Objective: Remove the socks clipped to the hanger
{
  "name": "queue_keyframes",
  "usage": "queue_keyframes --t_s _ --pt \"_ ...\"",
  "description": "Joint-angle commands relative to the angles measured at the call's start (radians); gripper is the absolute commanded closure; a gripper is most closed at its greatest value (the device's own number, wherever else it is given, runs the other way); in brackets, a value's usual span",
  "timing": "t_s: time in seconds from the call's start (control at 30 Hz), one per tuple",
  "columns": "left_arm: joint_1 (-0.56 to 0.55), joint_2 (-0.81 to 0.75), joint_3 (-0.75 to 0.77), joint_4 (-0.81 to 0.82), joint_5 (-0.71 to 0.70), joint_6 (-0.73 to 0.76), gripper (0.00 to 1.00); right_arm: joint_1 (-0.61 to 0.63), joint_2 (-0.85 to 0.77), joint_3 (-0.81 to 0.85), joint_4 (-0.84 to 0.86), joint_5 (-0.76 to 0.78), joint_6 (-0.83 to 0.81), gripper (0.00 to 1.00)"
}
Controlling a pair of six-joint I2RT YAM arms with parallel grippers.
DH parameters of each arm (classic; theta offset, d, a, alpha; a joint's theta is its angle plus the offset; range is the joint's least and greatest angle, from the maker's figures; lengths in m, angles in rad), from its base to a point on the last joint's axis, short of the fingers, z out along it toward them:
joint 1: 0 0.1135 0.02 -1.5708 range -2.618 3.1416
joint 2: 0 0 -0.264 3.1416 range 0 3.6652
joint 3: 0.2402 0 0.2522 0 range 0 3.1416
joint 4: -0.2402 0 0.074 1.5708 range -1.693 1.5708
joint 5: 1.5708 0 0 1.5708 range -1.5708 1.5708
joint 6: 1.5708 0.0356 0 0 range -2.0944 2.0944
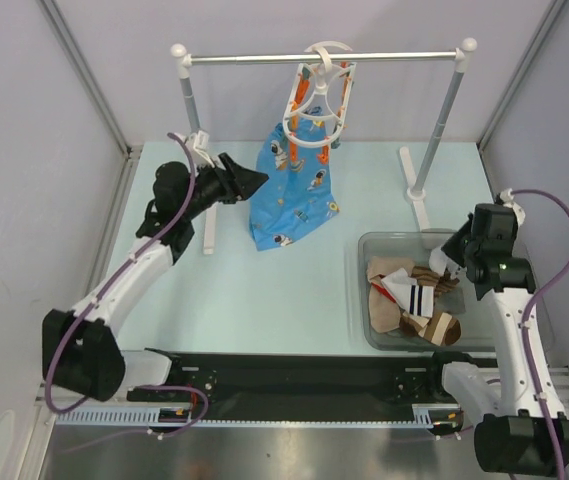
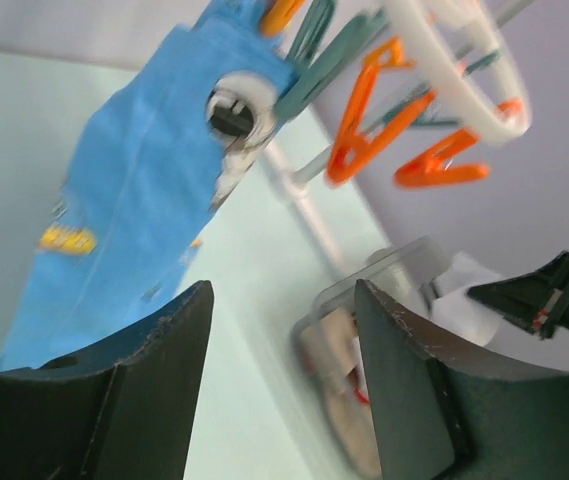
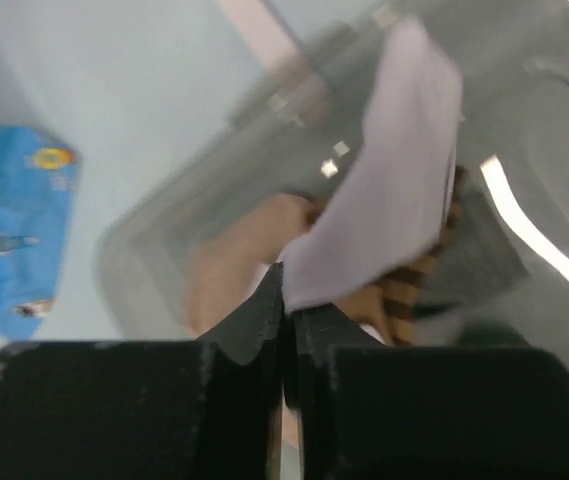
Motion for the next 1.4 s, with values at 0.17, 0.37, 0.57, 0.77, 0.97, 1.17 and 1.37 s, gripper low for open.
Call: queue_keyframes --t_s 0.17,0.37,0.57,0.77,0.97,1.17,1.37 --pt "0.0 -0.266 -0.032 -0.484 -0.059 0.284 0.32 -0.085 0.009 -0.063 -0.099 0.038 0.044 0.44" --pt "0.0 -0.408 -0.009 -0.625 -0.034 0.339 0.26 -0.009 0.003 0.132 -0.111 -0.065 0.005 0.02" --pt "-0.001 -0.535 0.009 -0.63 0.094 0.287 0.0 0.379 -0.017 0.278 -0.094 -0.088 -0.021 0.0" --pt "-0.003 -0.668 -0.032 -0.52 0.228 0.244 0.01 0.472 -0.126 0.229 -0.034 -0.27 -0.034 0.0" --pt "-0.011 -0.767 -0.11 -0.478 0.276 0.206 0.0 0.472 -0.365 0.037 0.168 -0.358 0.001 0.0" --pt "-0.012 -0.859 -0.11 -0.51 0.24 0.188 0.01 0.473 -0.357 0.071 0.132 -0.396 -0.012 0.0" --pt "-0.012 -0.862 -0.067 -0.596 0.239 0.223 0.01 0.472 -0.368 0.036 0.147 -0.41 0.007 0.0"
